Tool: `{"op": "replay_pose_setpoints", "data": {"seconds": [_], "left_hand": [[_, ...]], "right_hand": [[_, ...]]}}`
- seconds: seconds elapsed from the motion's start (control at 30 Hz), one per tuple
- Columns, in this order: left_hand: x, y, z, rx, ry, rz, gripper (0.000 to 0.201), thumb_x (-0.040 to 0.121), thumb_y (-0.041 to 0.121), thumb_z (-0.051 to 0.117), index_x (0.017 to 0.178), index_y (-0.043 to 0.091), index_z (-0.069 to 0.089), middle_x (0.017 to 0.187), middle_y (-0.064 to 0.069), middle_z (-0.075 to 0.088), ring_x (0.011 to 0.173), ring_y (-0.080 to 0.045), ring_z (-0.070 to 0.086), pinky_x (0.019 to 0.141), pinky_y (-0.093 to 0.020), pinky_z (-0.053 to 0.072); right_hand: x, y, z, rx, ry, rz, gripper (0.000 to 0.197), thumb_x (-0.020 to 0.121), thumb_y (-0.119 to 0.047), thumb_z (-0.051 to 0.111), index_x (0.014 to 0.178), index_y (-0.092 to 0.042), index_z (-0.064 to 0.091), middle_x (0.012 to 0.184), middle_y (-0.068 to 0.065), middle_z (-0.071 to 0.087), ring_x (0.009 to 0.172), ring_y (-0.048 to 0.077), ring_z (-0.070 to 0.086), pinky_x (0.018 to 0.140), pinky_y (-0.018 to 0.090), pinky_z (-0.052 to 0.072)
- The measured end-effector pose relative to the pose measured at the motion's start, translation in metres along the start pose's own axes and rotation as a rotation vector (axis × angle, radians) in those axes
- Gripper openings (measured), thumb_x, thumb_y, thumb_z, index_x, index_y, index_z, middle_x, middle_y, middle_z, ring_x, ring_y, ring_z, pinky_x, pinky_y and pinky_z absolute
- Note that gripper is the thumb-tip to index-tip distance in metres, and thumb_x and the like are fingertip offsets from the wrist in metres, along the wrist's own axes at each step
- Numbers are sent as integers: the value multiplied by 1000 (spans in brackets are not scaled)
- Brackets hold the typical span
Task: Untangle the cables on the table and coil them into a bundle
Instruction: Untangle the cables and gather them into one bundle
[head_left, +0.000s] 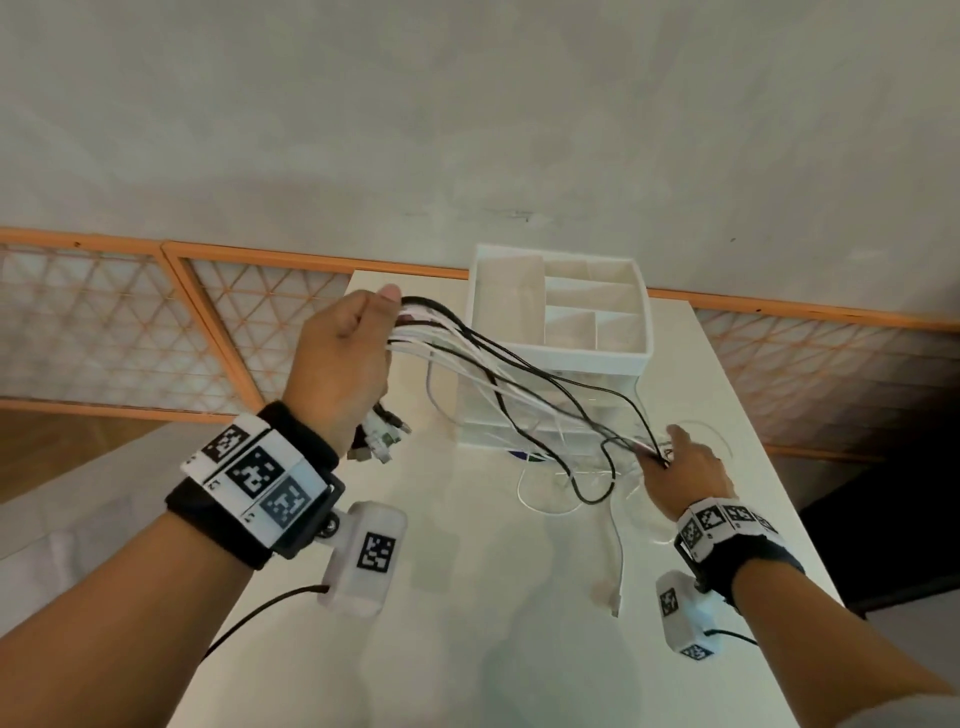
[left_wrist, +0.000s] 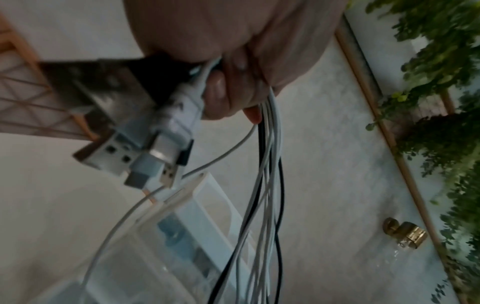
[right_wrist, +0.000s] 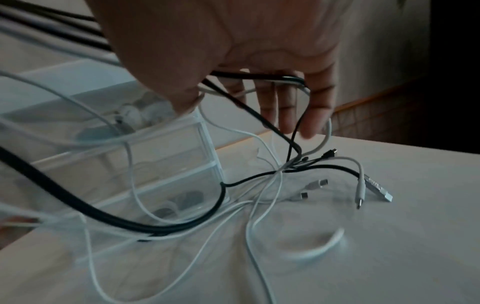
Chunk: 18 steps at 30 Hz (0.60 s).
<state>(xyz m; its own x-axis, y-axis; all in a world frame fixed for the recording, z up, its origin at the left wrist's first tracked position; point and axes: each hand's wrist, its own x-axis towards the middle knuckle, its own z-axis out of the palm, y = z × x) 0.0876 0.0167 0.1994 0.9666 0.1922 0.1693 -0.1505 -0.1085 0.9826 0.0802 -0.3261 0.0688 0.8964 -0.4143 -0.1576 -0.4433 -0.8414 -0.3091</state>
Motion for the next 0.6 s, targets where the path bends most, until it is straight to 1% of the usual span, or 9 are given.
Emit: {"op": "replay_pose_setpoints", "data": {"seconds": [0.07, 0.13, 0.17, 0.27, 0.37, 0.43, 0.5, 0.53, 0.6], "left_hand": [[-2, -9, -1, 60, -52, -5, 41, 101, 36, 49, 80, 1, 52, 40, 13, 28, 34, -6, 23, 40, -18, 21], [-3, -15, -5, 147, -101, 22, 45, 102, 37, 48, 74, 1, 47, 42, 10, 31, 36, -7, 24, 42, -21, 23], [-5, -16, -5, 179, -131, 42, 44, 102, 36, 48, 69, 7, 46, 42, 10, 30, 37, -7, 24, 45, -24, 23], [-9, -16, -1, 230, -220, 47, 49, 102, 36, 47, 54, 31, 41, 41, 11, 28, 37, -7, 24, 49, -29, 20], [-16, -9, 12, 272, -283, 50, 44, 101, 38, 49, 58, 28, 45, 40, 11, 31, 37, -6, 28, 50, -29, 23], [-22, -3, 25, 251, -316, 69, 41, 102, 36, 47, 61, 27, 48, 39, 12, 38, 36, -4, 34, 48, -28, 27], [-29, 3, 34, 235, -344, 70, 41, 105, 30, 42, 66, 27, 54, 40, 16, 47, 38, 0, 43, 47, -20, 31], [-31, 4, 34, 247, -354, 80, 41, 106, 28, 39, 68, 22, 55, 42, 15, 49, 40, -1, 44, 48, -19, 31], [-33, -1, 29, 328, -356, 128, 43, 106, 30, 37, 70, 10, 49, 47, 9, 44, 45, -7, 38, 54, -27, 31]], "right_hand": [[-3, 0, -4, -81, -85, -41, 79, 82, -66, 60, 146, -28, 35, 137, 11, 55, 125, 34, 54, 99, 48, 48], [-11, -10, -13, -228, -248, -177, 82, 74, -64, 68, 145, -36, 39, 133, 2, 58, 124, 25, 55, 101, 43, 48], [-15, -19, -19, -268, -298, -259, 79, 72, -61, 70, 143, -40, 41, 131, -1, 58, 124, 22, 54, 102, 43, 47], [-32, -54, -45, -113, -197, -521, 76, 72, -53, 68, 142, -44, 40, 132, -5, 55, 128, 21, 49, 108, 48, 40], [-68, -103, -69, 289, -110, -776, 96, 72, -55, 75, 152, -41, 23, 146, -8, 47, 136, 14, 42, 114, 43, 30], [-92, -139, -66, 315, -80, -896, 105, 74, -48, 78, 155, -35, 13, 147, -7, 49, 133, 13, 45, 111, 38, 32], [-102, -161, -49, 400, -2, -949, 85, 77, -29, 72, 150, -26, 29, 125, -3, 66, 112, 17, 63, 99, 39, 48], [-99, -164, -42, 477, 30, -935, 66, 78, -19, 68, 141, -21, 46, 109, -2, 72, 96, 19, 69, 88, 38, 54], [-84, -159, -39, 503, 61, -858, 32, 80, -9, 63, 110, -16, 71, 83, -1, 75, 74, 22, 69, 71, 33, 55]]}}
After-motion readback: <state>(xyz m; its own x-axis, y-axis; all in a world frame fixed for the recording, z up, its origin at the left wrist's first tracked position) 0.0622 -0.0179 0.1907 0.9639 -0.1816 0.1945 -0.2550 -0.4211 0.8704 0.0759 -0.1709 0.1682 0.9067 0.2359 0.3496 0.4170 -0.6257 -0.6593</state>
